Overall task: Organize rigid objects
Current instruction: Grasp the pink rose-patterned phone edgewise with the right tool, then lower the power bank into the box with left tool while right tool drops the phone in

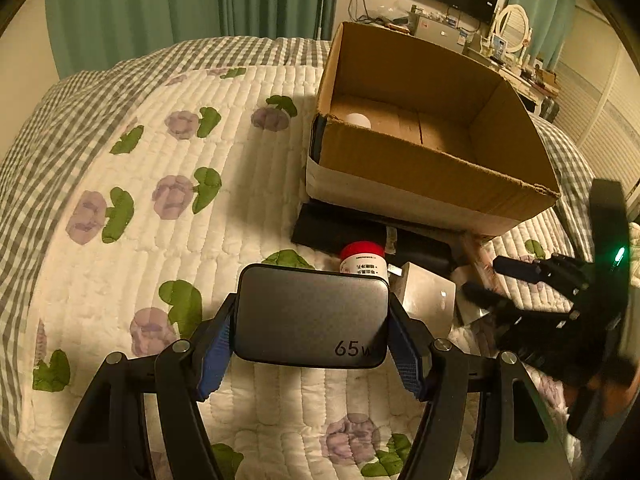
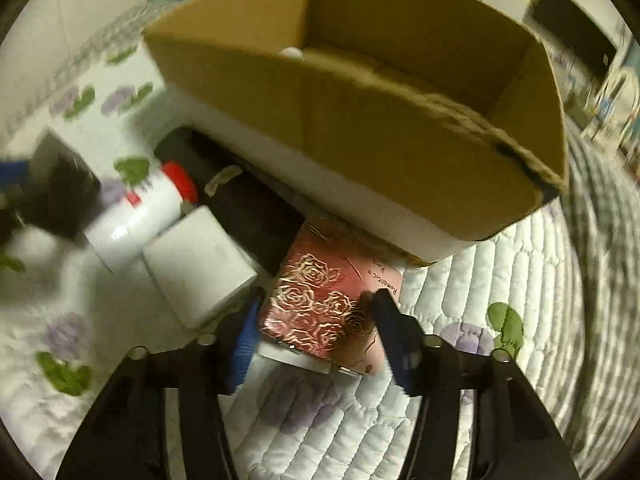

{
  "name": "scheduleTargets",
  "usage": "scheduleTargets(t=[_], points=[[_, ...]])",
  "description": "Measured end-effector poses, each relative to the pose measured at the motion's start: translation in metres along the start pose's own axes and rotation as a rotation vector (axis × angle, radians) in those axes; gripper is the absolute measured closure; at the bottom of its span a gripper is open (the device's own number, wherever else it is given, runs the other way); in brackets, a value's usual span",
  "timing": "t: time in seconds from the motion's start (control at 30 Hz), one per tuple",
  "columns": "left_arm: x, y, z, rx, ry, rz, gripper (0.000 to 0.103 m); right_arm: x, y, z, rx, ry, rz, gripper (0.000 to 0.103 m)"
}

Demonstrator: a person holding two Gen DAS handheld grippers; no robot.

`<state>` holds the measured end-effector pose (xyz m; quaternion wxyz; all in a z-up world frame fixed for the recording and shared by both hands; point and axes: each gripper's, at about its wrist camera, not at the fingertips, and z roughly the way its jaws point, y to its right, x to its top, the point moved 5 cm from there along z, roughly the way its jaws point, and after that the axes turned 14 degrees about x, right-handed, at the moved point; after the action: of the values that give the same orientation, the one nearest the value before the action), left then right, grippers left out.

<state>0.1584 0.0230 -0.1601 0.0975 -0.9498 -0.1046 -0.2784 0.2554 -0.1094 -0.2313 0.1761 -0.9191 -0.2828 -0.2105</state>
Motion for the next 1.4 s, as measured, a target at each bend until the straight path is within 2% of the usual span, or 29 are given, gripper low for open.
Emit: scheduleTargets(t=[0.07, 0.17, 0.2, 0.3, 0.4, 0.5, 0.57, 0.7, 0.83, 0.93, 1.07, 1.23, 1.4], points=[[0.000, 0.000, 0.000, 0.001, 0.000, 0.001, 0.033, 0.003, 0.006, -0.009, 0.012, 0.018, 0.024, 0.064], [0.000, -0.001, -0.002, 0.002, 0.002, -0.001, 0.033, 0.007, 0.006, -0.027, -0.060, 0.051, -0.029, 0.076], [0.000, -0.001, -0.002, 0.000, 0.004, -0.002, 0.033, 0.007, 0.006, -0.032, -0.088, 0.062, -0.051, 0.077], [0.001, 0.002, -0.004, -0.003, 0.005, -0.001, 0.033, 0.008, 0.008, -0.028, -0.095, 0.042, -0.050, 0.077], [0.001, 0.004, -0.009, -0.007, 0.005, -0.002, 0.033, 0.005, 0.007, -0.013, -0.169, 0.013, -0.122, 0.081], [0.002, 0.005, -0.019, -0.005, 0.016, 0.006, 0.033, 0.004, 0.006, -0.018, -0.170, 0.019, -0.134, 0.086], [0.004, 0.008, -0.028, -0.002, 0.033, 0.016, 0.033, 0.002, -0.004, -0.033, -0.144, 0.019, -0.156, 0.094], [0.016, 0.014, -0.048, -0.020, 0.080, 0.018, 0.033, 0.006, -0.033, -0.077, -0.134, 0.063, -0.249, 0.094], [0.039, 0.019, -0.073, -0.048, 0.144, 0.016, 0.033, 0.023, -0.048, -0.120, -0.108, 0.145, -0.258, 0.094], [0.065, 0.023, -0.087, -0.048, 0.197, 0.020, 0.033, 0.058, -0.051, -0.155, -0.103, 0.243, -0.223, 0.094], [0.095, 0.032, -0.090, -0.060, 0.245, 0.062, 0.033, 0.096, -0.041, -0.178, -0.095, 0.333, -0.174, 0.094], [0.126, 0.049, -0.066, -0.077, 0.246, 0.101, 0.033, 0.136, -0.018, -0.163, -0.085, 0.363, -0.098, 0.094], [0.134, 0.073, -0.037, -0.073, 0.258, 0.184, 0.033, 0.149, 0.023, -0.115, -0.068, 0.310, -0.013, 0.094]])
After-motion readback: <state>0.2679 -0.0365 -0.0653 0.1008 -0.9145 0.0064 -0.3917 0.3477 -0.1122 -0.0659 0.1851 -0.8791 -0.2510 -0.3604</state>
